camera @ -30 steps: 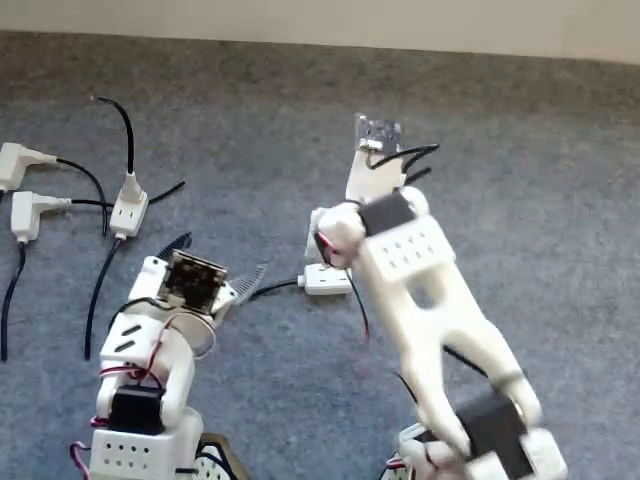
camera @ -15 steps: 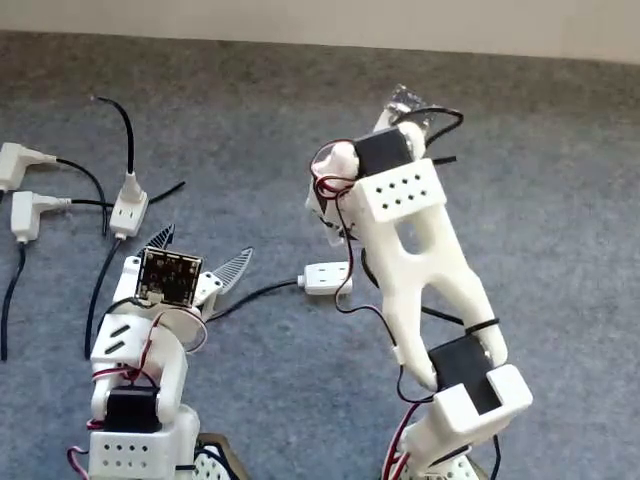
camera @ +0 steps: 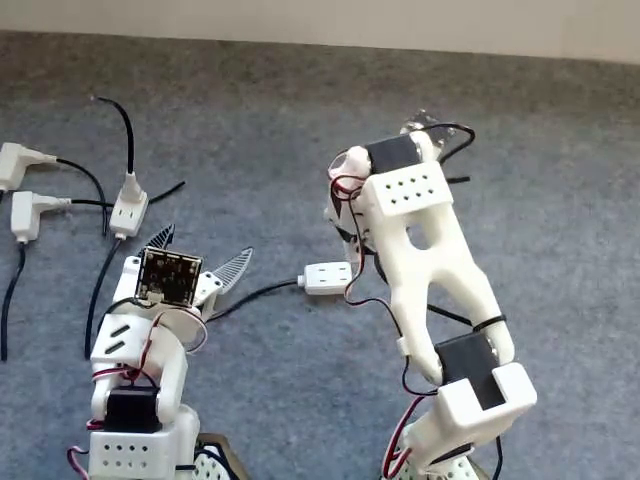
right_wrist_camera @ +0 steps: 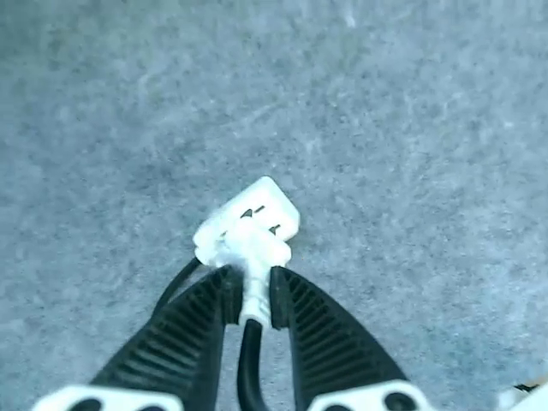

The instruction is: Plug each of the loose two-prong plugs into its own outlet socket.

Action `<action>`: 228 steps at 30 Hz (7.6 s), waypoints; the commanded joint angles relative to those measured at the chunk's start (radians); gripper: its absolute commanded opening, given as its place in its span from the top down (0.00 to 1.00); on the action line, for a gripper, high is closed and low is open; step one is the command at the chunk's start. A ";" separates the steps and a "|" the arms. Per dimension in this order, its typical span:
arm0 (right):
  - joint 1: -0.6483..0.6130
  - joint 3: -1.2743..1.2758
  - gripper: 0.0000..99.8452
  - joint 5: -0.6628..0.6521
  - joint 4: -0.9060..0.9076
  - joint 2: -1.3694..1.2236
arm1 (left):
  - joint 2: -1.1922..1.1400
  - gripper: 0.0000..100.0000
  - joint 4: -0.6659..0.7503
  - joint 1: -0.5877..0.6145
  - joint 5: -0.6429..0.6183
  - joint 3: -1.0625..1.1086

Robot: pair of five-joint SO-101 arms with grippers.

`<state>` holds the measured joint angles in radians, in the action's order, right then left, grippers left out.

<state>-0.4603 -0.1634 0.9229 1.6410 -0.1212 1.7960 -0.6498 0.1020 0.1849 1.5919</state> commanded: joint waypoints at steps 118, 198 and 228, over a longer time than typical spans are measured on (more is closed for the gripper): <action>0.763 1.900 0.77 -1.065 -0.699 1.945 | -1.488 0.63 -0.442 -0.567 0.198 -0.955; 0.730 1.827 0.98 -1.071 -0.607 1.957 | -2.069 0.88 -1.125 0.257 0.141 -2.772; 0.723 1.713 1.00 -1.071 -0.392 1.957 | -0.216 0.97 -0.845 0.096 0.149 -0.575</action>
<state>0.2731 1.5213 -0.1389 1.2528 1.8274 1.3004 -1.5996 0.2171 0.3353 0.7511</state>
